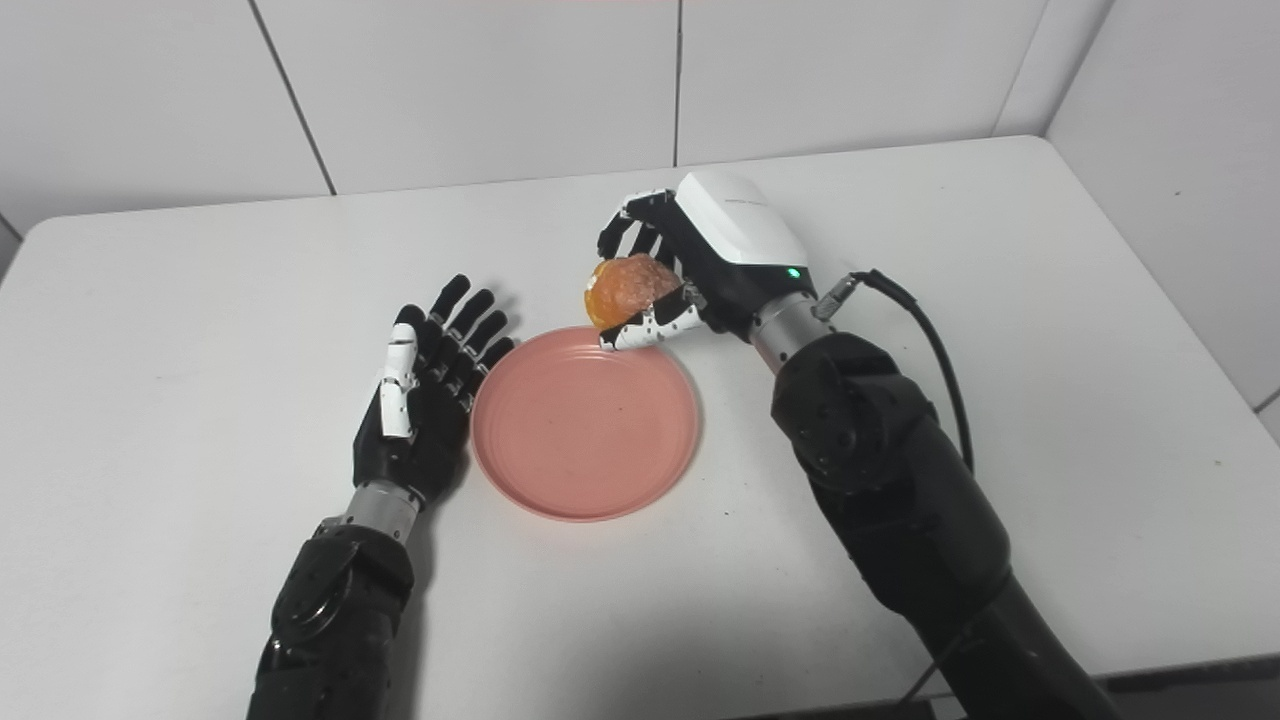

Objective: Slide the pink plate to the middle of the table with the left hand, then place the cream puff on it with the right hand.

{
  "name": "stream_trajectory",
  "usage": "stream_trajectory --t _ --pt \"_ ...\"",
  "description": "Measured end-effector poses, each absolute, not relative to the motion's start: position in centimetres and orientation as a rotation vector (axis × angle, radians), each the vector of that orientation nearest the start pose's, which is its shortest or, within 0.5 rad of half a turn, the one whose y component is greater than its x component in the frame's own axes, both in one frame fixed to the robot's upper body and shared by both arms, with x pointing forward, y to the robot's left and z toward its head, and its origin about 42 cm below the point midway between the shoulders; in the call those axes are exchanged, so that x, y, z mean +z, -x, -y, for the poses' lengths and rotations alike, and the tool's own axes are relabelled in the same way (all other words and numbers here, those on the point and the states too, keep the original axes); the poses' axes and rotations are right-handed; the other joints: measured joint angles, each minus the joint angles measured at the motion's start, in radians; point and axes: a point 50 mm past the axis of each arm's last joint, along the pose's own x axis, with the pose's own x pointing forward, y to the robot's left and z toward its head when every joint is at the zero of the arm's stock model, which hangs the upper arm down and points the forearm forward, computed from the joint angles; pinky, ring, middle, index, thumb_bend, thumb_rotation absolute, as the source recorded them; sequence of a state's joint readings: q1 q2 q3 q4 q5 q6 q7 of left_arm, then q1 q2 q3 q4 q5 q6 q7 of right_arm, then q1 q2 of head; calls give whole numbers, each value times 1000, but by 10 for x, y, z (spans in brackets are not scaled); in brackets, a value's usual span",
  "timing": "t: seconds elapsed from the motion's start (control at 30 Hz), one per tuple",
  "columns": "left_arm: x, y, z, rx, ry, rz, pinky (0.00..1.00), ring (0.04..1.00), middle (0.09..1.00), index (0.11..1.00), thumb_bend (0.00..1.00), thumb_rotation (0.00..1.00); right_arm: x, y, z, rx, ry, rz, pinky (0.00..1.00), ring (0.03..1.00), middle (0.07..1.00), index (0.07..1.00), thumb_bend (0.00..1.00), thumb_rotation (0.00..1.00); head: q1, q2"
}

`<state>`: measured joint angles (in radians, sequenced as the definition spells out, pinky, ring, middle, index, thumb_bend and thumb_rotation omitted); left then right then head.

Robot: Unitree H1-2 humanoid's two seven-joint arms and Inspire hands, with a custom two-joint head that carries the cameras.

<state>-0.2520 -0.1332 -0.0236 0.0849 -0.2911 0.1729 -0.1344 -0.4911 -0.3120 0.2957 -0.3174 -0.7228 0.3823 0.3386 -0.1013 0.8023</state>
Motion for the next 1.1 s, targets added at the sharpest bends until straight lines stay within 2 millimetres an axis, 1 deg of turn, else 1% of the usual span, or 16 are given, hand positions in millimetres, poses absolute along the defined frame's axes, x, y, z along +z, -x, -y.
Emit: stream_trajectory --t 0.03,0.1,0.17,0.3,0.47,0.63,0.97,1.1 --pt "146 -356 -122 -294 401 -5 904 913 918 906 400 1000 295 -371 181 231 1057 360 300 367 434 534 522 0 17 2" --pt "146 -356 -119 -279 403 -7 898 906 914 905 405 1000 293 -371 177 246 1048 361 298 367 435 536 521 0 23 3" --pt "147 -355 -114 -268 402 -9 897 906 915 906 416 1000 292 -370 171 271 1036 362 303 371 435 535 521 0 48 11" --pt "147 -355 -111 -269 391 -10 904 913 923 909 421 1000 288 -369 160 328 1010 367 337 404 432 525 524 0 58 15" --pt "148 -355 -110 -268 391 -11 897 906 915 903 424 1000 281 -368 147 376 1008 369 302 365 426 527 522 0 66 20" --pt "148 -355 -109 -267 383 -11 892 906 916 901 432 1000 274 -367 137 420 1015 360 283 347 422 530 520 0 75 29" --pt "148 -355 -109 -267 378 -11 884 908 910 900 430 1000 254 -366 130 459 1063 315 275 355 418 530 521 0 60 32" --pt "148 -355 -109 -266 378 -10 888 909 913 902 435 1000 248 -364 132 465 1064 296 299 376 426 531 521 0 49 40"
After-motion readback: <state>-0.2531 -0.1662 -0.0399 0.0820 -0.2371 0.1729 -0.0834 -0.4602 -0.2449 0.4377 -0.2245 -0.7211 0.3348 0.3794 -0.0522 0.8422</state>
